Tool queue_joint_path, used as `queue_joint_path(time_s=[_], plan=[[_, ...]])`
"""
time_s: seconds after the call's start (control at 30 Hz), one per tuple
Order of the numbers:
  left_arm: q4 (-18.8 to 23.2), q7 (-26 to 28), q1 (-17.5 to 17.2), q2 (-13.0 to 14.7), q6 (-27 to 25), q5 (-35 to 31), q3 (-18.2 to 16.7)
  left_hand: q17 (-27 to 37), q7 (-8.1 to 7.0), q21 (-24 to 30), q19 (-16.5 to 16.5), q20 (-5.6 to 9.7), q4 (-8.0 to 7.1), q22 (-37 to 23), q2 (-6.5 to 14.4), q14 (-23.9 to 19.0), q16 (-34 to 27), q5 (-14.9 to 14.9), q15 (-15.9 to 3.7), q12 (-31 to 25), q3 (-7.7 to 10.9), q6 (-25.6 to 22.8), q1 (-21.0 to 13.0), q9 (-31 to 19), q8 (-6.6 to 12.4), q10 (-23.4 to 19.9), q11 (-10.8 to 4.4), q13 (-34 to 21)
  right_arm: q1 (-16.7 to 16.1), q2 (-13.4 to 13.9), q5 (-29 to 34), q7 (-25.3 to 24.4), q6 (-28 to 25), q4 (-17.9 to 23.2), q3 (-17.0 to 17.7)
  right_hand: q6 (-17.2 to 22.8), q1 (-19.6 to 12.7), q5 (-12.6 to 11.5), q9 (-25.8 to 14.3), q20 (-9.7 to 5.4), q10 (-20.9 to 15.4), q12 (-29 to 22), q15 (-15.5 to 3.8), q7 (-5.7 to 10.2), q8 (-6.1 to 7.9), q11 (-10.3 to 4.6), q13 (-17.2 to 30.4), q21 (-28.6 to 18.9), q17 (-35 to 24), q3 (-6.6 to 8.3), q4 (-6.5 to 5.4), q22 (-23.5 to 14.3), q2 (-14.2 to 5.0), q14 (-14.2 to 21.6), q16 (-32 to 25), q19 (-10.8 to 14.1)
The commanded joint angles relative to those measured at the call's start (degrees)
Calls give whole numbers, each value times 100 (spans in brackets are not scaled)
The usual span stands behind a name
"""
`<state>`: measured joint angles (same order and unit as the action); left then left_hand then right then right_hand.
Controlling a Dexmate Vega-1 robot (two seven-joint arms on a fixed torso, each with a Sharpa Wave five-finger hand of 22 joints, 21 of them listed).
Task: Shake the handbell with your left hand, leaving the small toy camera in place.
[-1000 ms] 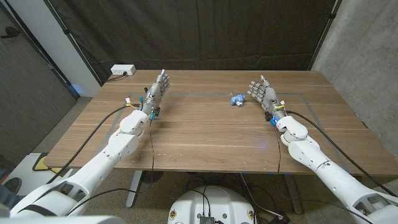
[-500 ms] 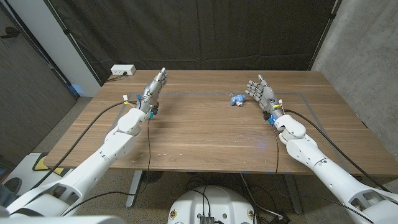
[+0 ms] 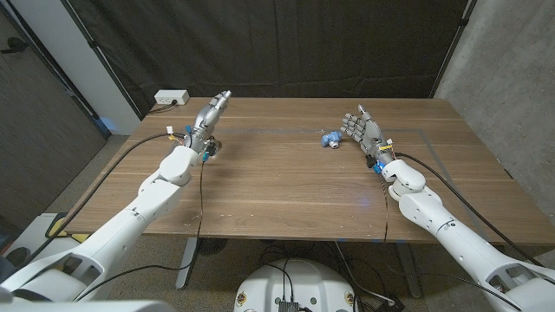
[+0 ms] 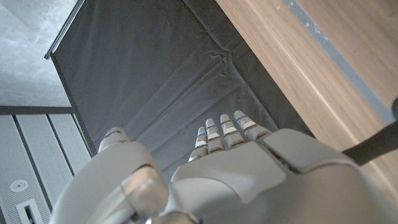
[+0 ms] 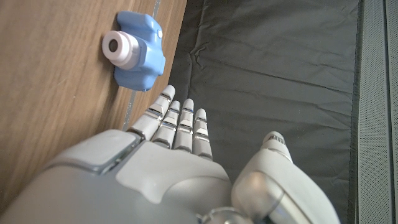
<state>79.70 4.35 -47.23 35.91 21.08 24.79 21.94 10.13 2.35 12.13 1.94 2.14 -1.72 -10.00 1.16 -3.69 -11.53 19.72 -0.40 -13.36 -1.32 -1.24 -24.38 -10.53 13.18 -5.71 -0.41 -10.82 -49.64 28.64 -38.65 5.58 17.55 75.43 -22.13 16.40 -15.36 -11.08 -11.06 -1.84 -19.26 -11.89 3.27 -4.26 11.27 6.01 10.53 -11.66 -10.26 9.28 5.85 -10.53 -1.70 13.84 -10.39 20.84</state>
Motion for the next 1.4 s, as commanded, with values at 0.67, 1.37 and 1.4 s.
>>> queue_joint_path(time_s=[0.67,1.37,1.4], plan=[[1504,1932,45,1091,-2213,-3992,301,16,-100,76,368,222,414,-37,4,-452,-44,-62,-197,-41,105,-526,-783,-30,94,-450,-187,-15,-33,79,19,-31,65,113,41,46,-74,33,-13,36,-56,-60,-18,37,20,23,22,-30,-18,33,18,-26,-32,63,-36,3],[2459,584,726,1776,-3957,-6522,1162,20,-249,160,782,241,604,-46,-71,-878,-76,-77,-381,-73,90,-978,-1135,-35,144,-851,-380,-20,-15,129,-234,241,254,-185,260,45,-77,42,-14,46,-65,-61,-18,37,19,23,24,-33,-19,32,22,-26,-41,69,-34,14],[2461,572,722,1771,-3963,-6535,1155,20,-253,160,784,243,606,-46,-72,-876,-74,-76,-383,-72,90,-980,-1140,-35,144,-852,-382,-20,-15,130,-234,241,252,-184,260,42,-77,43,-14,48,-70,-63,-16,34,18,26,24,-33,-20,32,22,-27,-42,71,-35,16]])
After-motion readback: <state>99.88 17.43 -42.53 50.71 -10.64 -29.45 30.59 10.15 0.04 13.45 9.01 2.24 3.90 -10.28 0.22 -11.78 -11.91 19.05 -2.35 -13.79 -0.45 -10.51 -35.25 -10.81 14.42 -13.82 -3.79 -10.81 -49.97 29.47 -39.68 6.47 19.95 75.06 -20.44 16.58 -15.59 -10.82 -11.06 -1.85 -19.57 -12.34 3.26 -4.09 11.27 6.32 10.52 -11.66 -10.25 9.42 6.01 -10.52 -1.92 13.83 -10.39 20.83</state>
